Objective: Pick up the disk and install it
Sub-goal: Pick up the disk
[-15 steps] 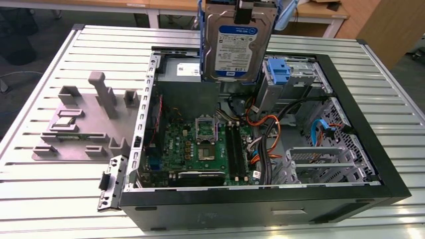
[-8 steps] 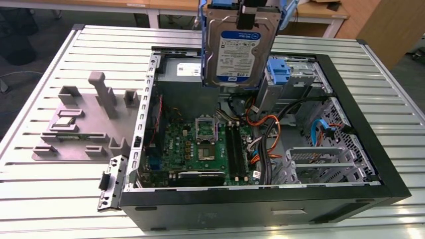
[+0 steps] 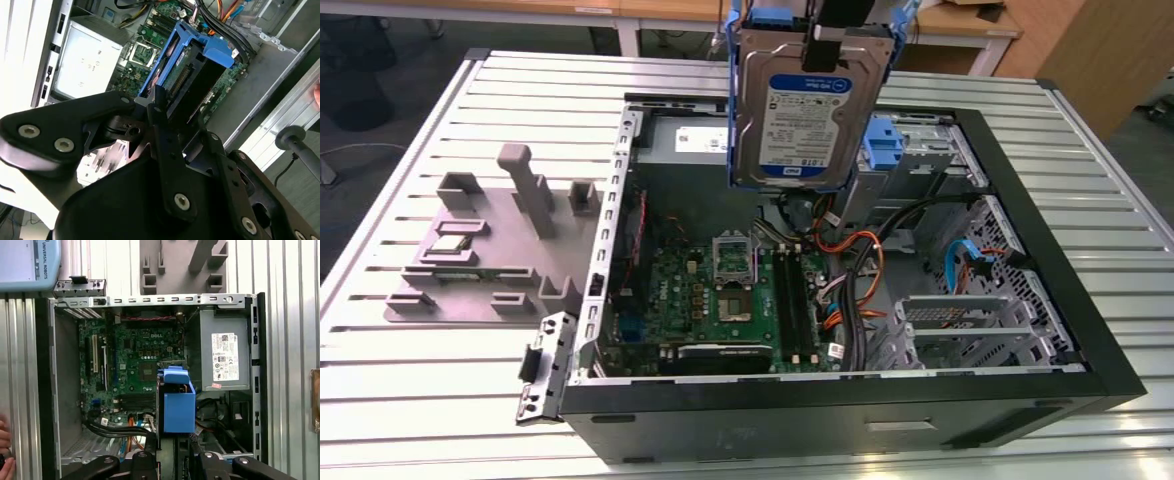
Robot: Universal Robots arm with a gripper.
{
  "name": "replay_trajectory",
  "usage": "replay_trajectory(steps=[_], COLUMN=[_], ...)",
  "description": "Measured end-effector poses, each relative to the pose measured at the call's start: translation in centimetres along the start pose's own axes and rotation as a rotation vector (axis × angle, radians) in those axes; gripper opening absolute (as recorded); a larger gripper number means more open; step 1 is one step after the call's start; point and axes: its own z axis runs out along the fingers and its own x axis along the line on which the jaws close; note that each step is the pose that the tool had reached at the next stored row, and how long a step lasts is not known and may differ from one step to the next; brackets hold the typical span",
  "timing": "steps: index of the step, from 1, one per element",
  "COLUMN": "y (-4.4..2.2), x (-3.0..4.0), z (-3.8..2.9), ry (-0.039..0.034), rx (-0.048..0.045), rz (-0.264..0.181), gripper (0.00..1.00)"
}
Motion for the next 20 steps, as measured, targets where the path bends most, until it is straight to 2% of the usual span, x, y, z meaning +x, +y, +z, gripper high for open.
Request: replay_trajectory(steps=[2, 12, 20], y=[-0.10, -0.15, -0.32], x=[0.29, 0.43, 1.29], z=[-0.01, -0.01, -0.03], ry=[0.0007, 0.0014, 0.0014], rx=[0.0000, 0.0000, 0.0000], rz=[0.000, 0.000, 0.000], gripper=[0.35, 0.35, 0.35])
